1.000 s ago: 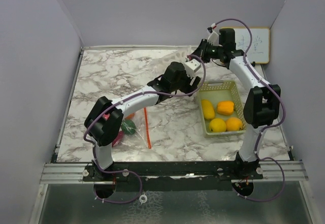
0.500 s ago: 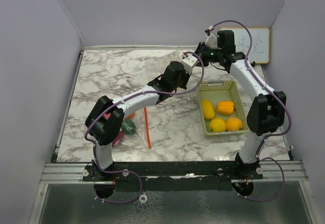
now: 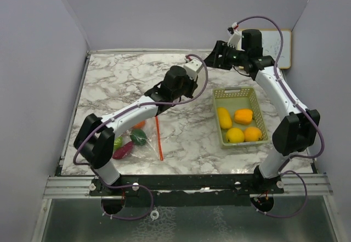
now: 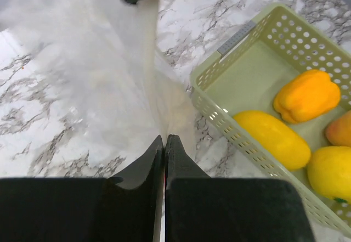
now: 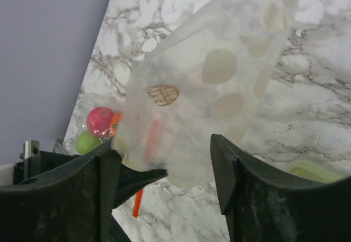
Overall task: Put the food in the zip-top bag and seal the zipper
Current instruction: Pick up the zipper food storage bag at the center of the board, then open the zipper of the food storage bag at the center of the board.
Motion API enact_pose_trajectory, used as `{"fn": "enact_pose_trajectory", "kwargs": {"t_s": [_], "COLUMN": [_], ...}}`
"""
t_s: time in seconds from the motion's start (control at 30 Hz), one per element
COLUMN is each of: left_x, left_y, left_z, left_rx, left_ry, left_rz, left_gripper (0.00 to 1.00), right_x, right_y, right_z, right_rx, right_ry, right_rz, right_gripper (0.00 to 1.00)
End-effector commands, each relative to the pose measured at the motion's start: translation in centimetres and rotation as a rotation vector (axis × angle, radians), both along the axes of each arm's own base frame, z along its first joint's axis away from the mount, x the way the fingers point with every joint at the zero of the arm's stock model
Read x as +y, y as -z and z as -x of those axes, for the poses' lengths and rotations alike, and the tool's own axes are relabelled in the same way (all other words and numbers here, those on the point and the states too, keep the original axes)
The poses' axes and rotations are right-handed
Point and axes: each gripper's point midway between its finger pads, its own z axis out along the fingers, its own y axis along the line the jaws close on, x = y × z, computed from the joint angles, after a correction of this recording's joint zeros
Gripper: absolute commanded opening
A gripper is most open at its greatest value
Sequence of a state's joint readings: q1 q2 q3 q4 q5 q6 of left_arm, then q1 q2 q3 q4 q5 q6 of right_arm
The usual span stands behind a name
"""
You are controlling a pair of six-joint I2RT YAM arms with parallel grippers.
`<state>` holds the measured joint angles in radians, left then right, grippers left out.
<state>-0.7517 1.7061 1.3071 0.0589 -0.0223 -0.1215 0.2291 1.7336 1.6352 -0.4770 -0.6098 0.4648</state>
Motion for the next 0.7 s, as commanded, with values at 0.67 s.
{"fn": "enact_pose_trajectory", "kwargs": {"t_s": [0.67], "left_x": [4.4], "left_y": [-6.9], "left_z": [2.6], "left_rx": [0.117], "left_ry": [0.075], "left_rz": [0.377], "left_gripper": [0.00], "right_x": [6.4], "right_y": [-10.7], "right_z": [8.4], "right_rx": [-0.376], "right_ry": [-0.315], "right_rz": [-0.163], "right_gripper": [0.75]}}
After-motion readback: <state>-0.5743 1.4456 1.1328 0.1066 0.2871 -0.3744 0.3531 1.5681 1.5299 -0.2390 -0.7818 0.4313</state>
